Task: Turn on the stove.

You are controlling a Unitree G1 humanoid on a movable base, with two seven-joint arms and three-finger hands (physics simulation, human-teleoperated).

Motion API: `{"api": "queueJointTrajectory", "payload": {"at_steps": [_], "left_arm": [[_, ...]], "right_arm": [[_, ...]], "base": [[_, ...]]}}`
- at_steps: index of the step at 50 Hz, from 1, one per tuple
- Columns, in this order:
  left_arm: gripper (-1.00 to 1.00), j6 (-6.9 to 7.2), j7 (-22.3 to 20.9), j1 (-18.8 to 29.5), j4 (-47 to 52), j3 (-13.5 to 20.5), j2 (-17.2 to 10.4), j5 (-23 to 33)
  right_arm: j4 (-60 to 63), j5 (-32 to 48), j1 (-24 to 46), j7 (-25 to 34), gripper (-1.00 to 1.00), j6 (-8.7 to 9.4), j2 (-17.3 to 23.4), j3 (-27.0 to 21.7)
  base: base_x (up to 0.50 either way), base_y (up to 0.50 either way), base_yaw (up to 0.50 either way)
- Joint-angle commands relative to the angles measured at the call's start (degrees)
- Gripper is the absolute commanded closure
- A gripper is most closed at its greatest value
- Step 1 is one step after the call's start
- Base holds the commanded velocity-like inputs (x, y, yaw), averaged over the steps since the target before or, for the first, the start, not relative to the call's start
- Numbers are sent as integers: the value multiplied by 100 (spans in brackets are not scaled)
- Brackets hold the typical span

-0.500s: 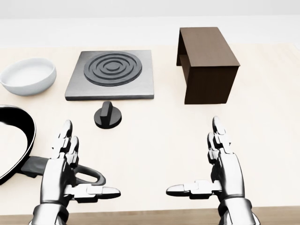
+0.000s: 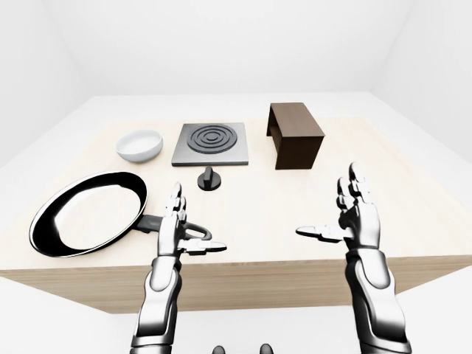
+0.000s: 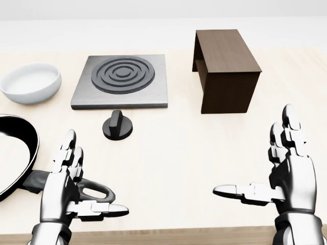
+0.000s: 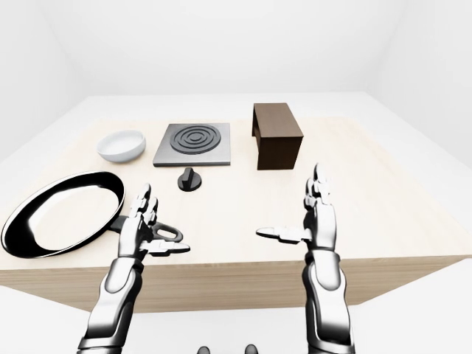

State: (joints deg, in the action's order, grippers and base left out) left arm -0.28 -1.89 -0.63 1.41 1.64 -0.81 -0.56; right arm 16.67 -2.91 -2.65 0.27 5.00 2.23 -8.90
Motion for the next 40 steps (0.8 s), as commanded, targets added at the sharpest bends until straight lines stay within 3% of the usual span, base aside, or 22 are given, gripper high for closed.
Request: {"api": "queueJointTrajectory", "payload": {"at_steps": [1, 11, 28, 40], "left_arm": [[-100, 7, 2, -4, 28, -18, 5, 24], [-100, 39, 2, -8, 64, -25, 11, 16], [-100, -4, 3, -18, 17, -44, 15, 36], [-100, -44, 1, -21, -26, -53, 19, 45]], "right_arm": [[1197, -447, -14, -220, -100, 0, 148, -914], [1654, -626, -20, -286, -100, 0, 171, -1221], [1675, -556, 0, -202, -100, 0, 177, -1112], [1689, -529, -19, -143, -100, 0, 161, -1097]], "base": [[0, 0, 0], [0, 0, 0], [0, 0, 0], [23, 0, 0]]}}
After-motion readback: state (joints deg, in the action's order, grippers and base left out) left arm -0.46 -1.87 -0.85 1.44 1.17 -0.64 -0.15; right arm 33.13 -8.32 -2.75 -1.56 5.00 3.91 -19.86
